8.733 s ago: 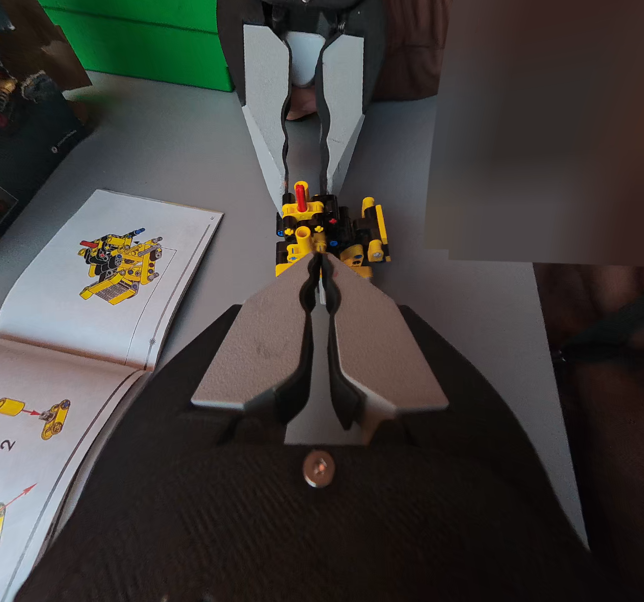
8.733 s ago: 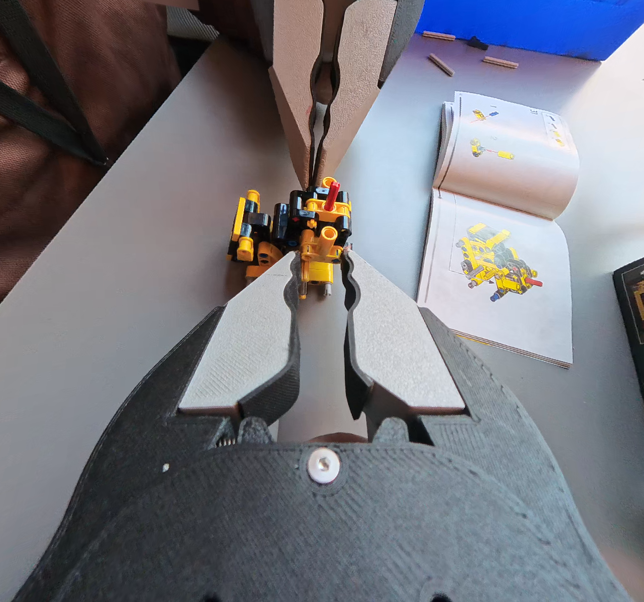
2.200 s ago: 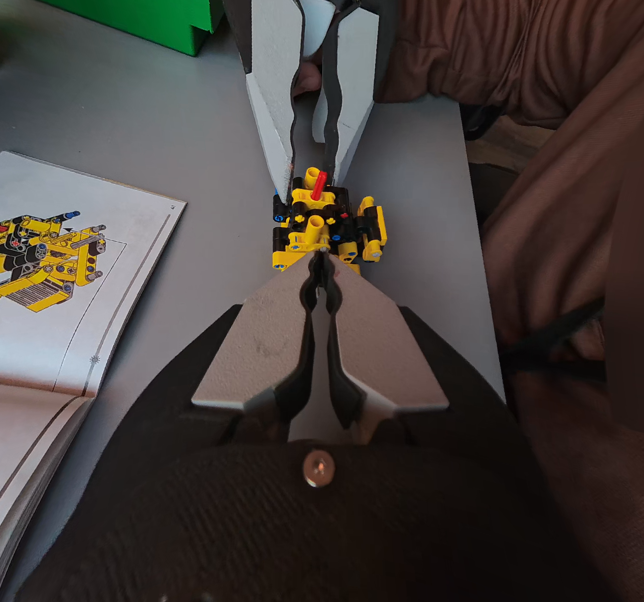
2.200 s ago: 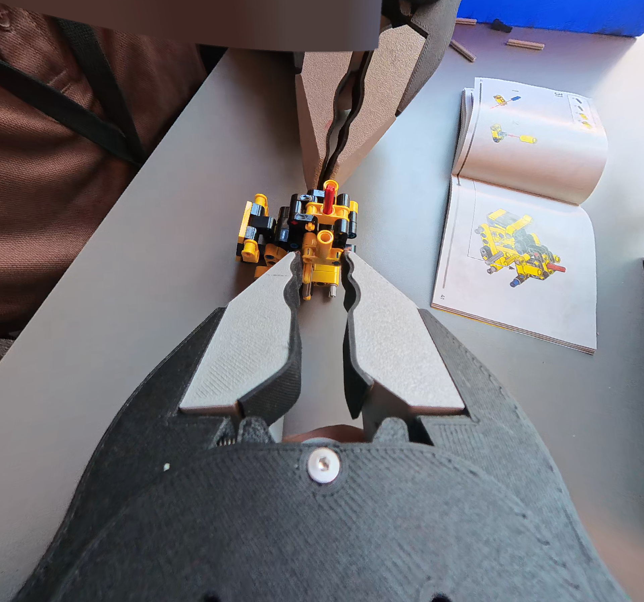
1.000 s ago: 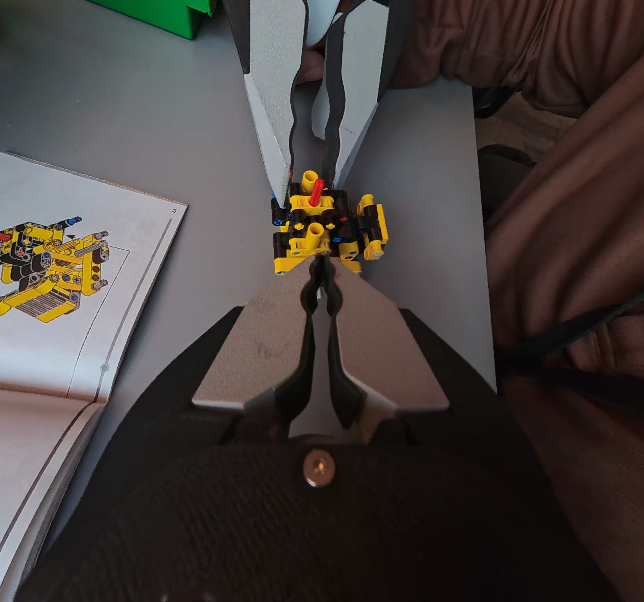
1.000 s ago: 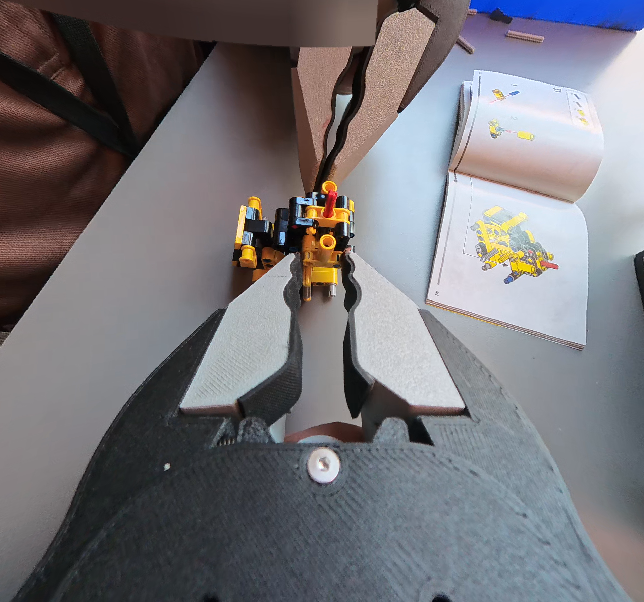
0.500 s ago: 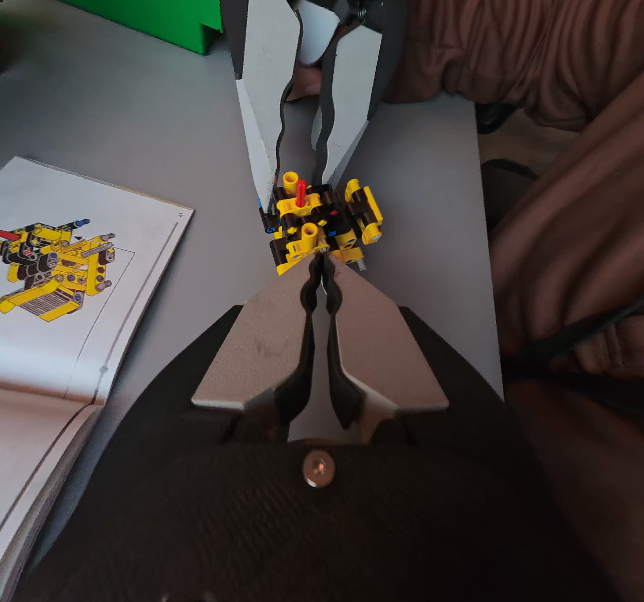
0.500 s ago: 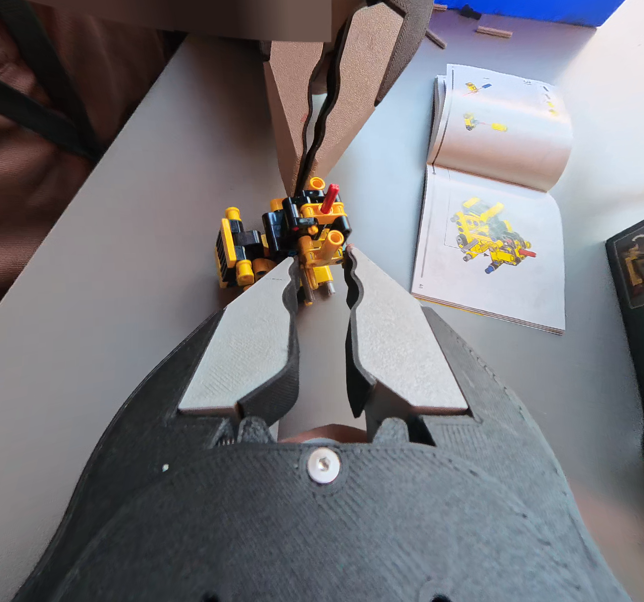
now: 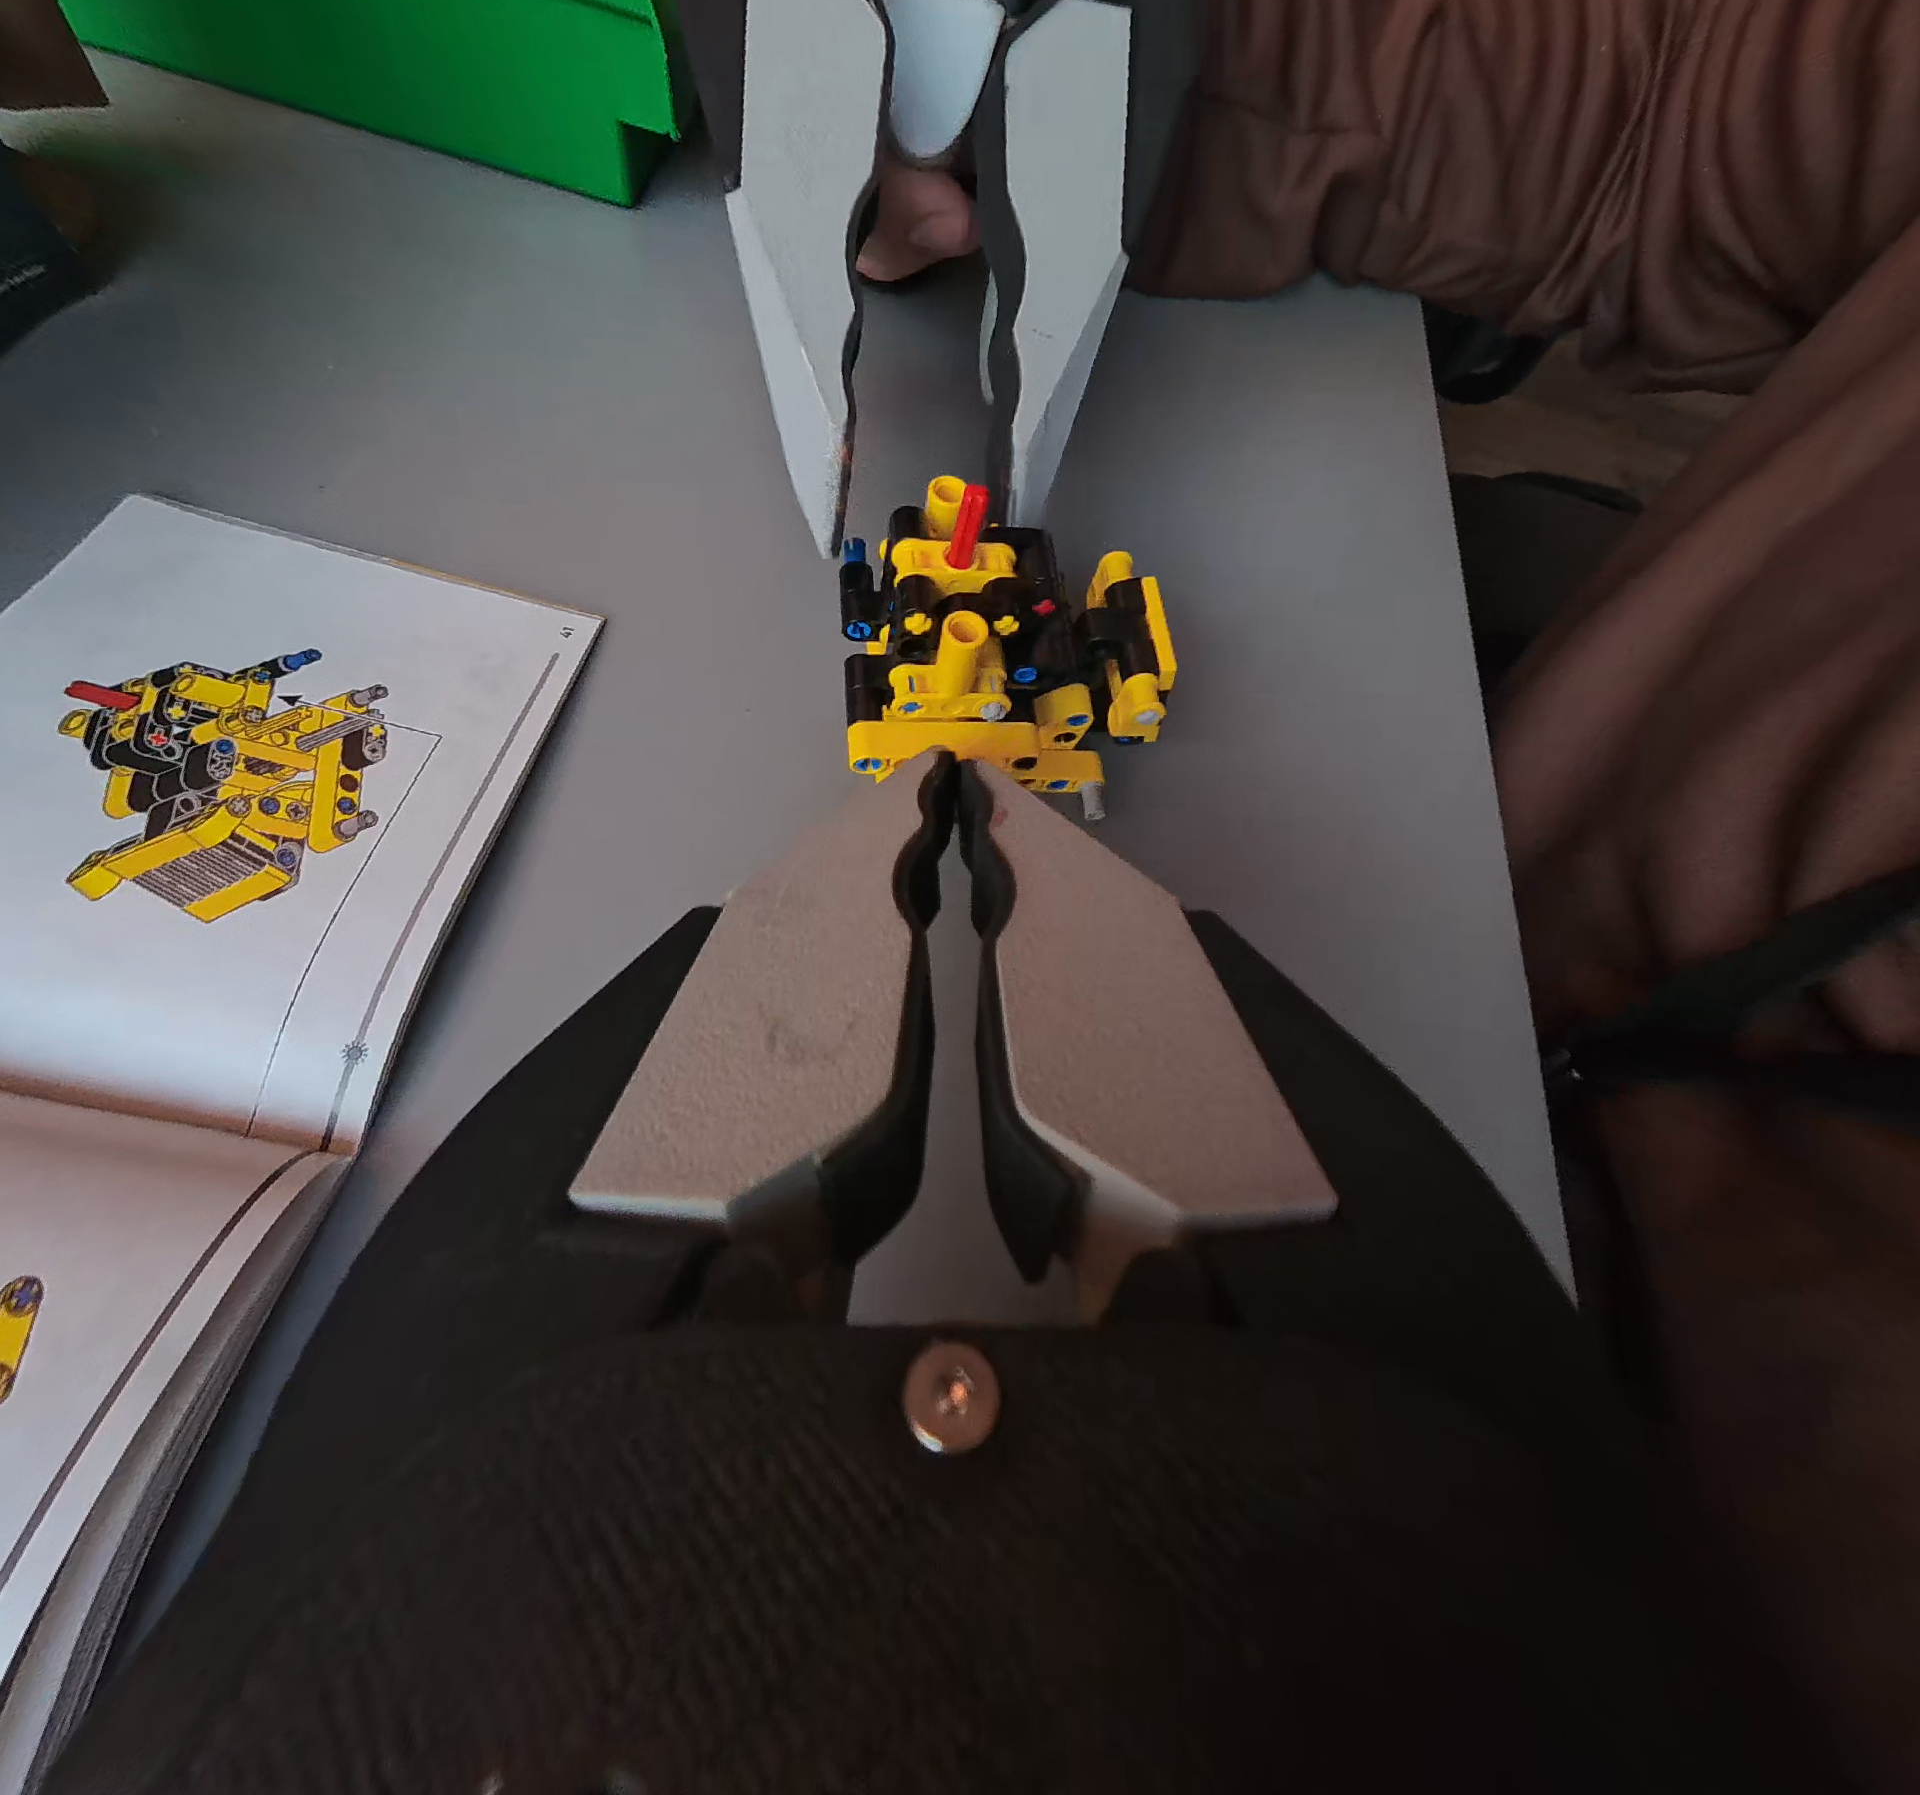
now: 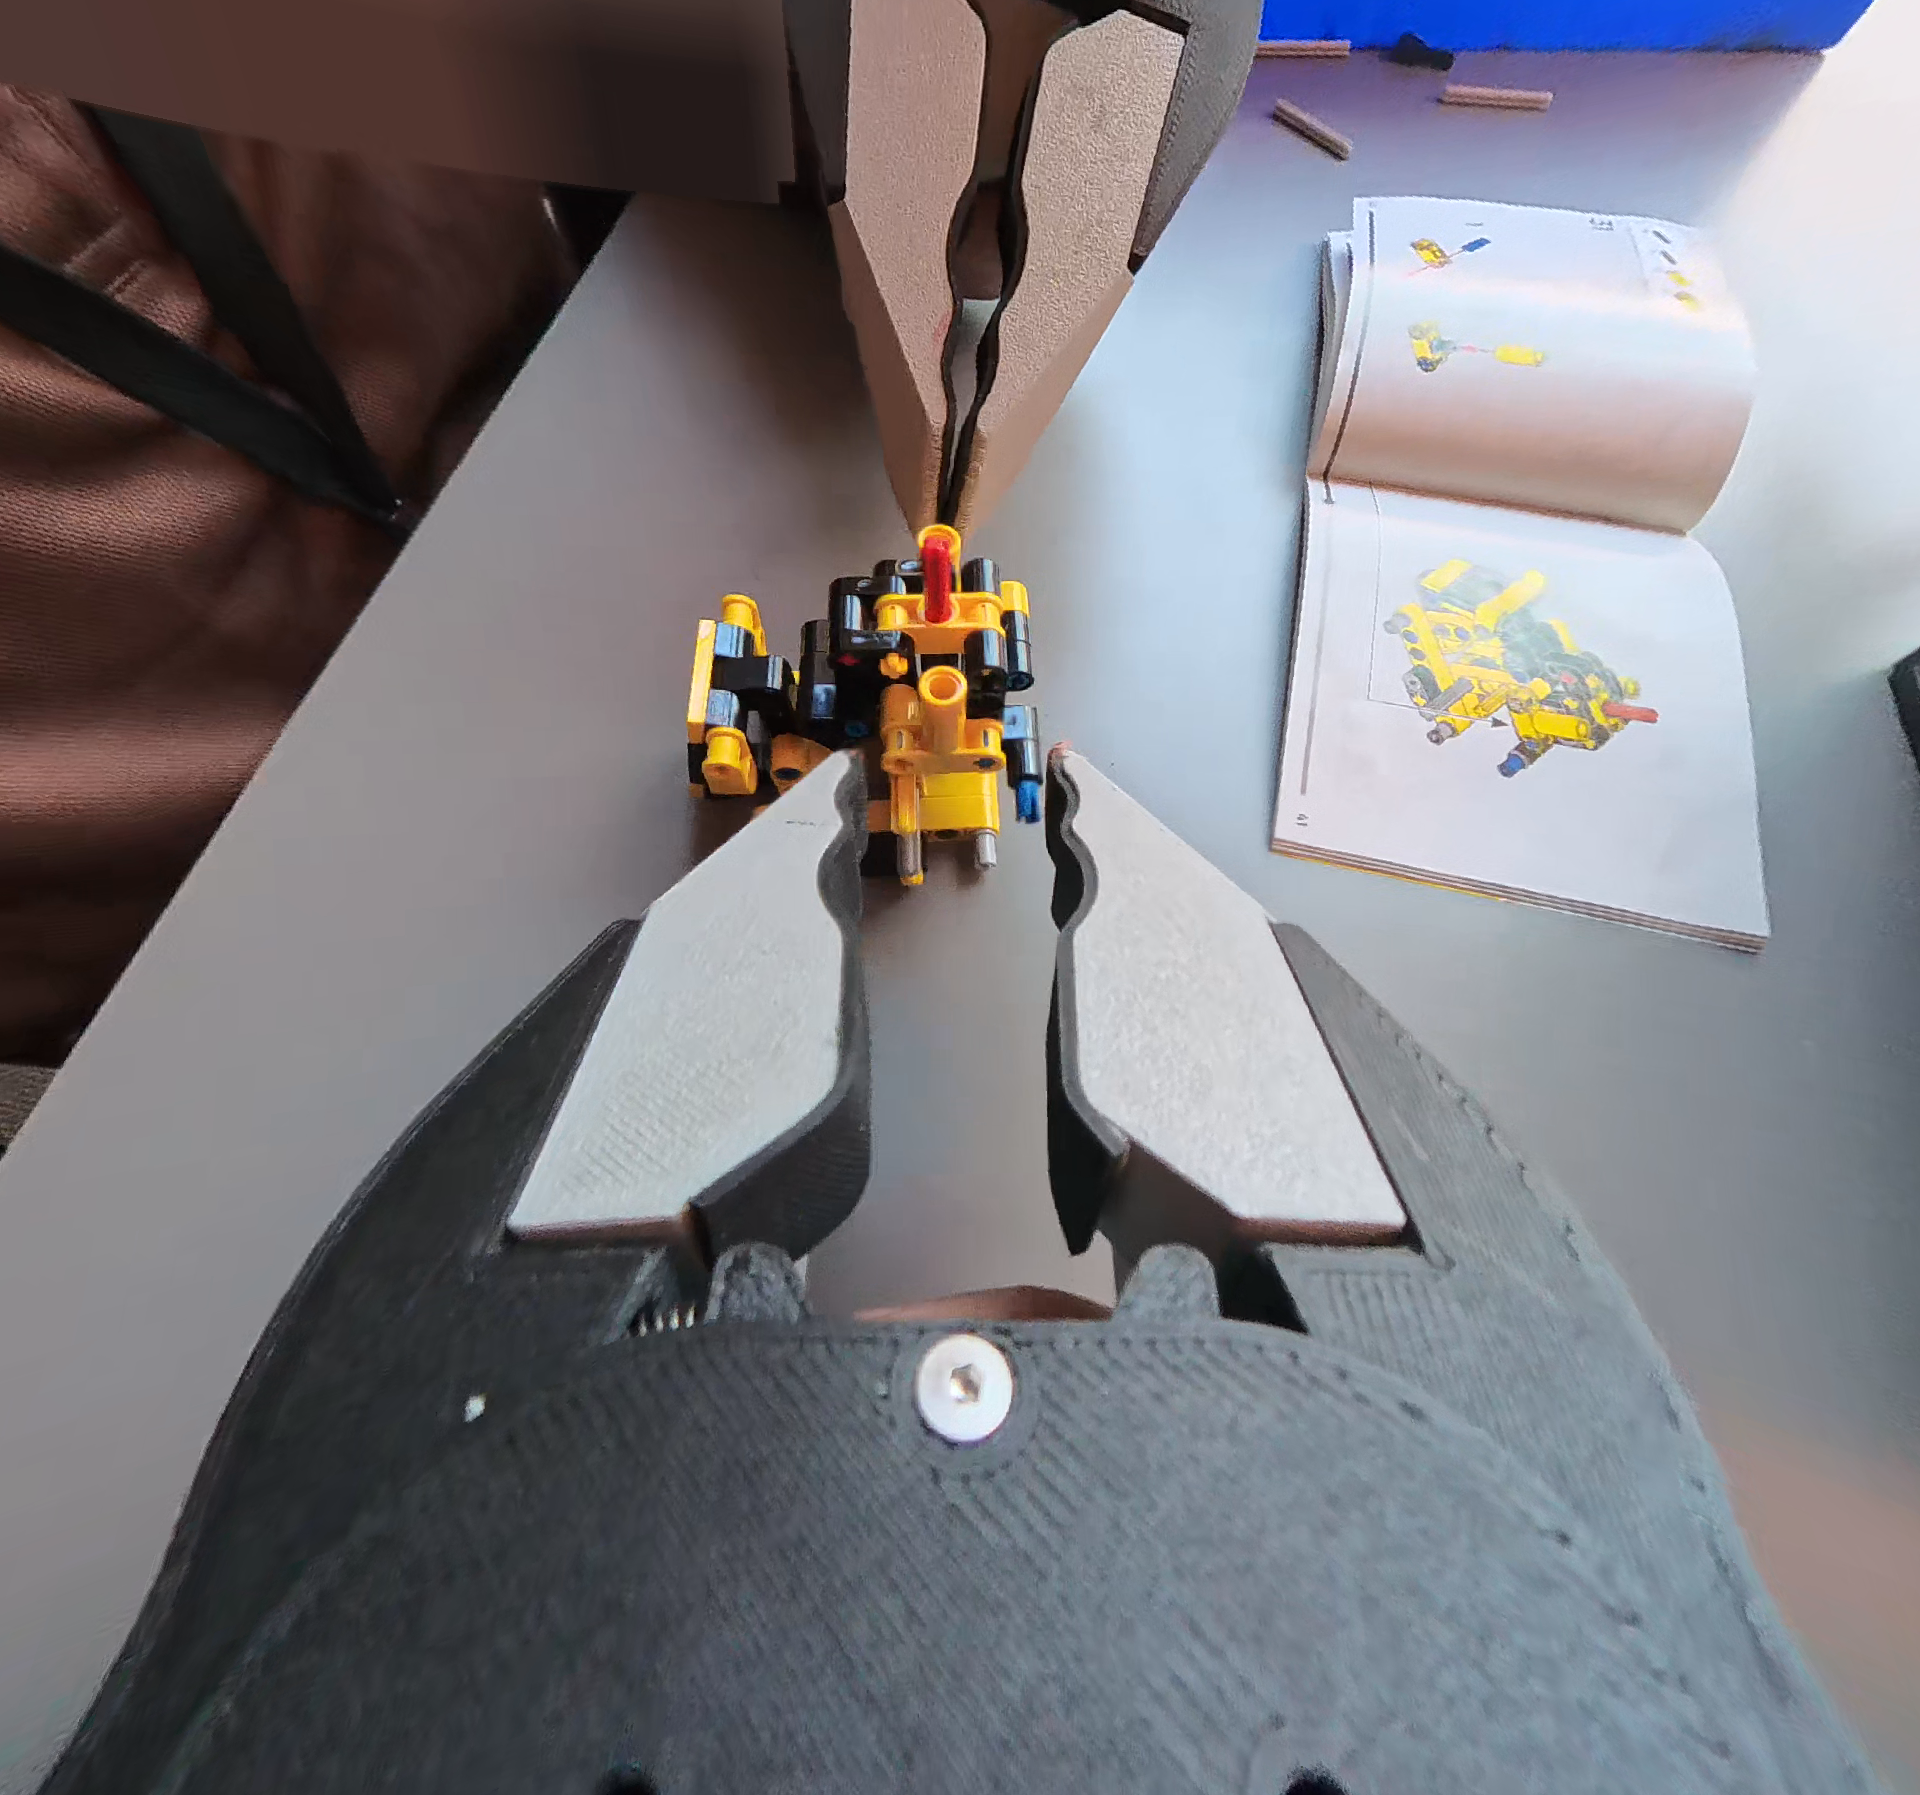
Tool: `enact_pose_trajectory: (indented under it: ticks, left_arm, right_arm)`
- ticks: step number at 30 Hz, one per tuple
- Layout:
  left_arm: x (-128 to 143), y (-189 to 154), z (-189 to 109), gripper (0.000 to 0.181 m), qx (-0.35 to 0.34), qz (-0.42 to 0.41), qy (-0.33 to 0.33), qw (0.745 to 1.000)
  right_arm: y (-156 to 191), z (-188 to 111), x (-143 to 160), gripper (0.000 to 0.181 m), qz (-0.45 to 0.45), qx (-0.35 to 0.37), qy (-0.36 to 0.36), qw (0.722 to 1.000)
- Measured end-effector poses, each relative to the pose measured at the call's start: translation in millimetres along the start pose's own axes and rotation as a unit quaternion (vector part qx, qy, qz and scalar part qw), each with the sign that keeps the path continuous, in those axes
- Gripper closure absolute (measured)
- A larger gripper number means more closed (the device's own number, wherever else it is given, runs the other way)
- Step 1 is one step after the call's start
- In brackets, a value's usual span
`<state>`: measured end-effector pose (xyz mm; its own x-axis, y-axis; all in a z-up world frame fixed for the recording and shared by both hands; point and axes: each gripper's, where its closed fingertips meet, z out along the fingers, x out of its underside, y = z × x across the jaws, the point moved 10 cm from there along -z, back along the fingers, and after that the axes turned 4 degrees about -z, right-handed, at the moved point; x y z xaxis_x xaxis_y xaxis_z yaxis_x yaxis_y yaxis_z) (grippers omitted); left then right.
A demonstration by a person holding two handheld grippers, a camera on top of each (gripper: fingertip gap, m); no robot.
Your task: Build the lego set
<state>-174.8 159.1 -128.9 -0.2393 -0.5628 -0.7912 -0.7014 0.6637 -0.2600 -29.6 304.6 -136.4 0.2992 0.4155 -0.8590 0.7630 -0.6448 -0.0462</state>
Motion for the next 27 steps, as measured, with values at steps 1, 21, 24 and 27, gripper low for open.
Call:
enact_pose_trajectory:
  ticks: [1,21,24,27]
  left_arm:
    - [0.5,0.4,0.1,0.181,-0.001,0.001,0.0,1.0]
    - [2.2,-0.6,-4.4,0.181,0.035,0.022,-0.055,0.998]
    - [2.8,2.0,-3.7,0.174,0.028,0.019,-0.056,0.998]
    - [2.4,3.8,-2.7,0.17,0.029,0.01,-0.053,0.998]
  right_arm:
    - [0.4,-0.3,0.6,0.148,0.005,-0.005,-0.002,1.0]
    - [13.8,-16.2,3.4,0.154,0.057,0.029,-0.025,0.998]
    - [11.4,-13.9,2.6,0.152,0.063,0.056,-0.03,0.996]
    - [10.9,-9.1,2.2,0.148,0.062,0.058,-0.023,0.996]
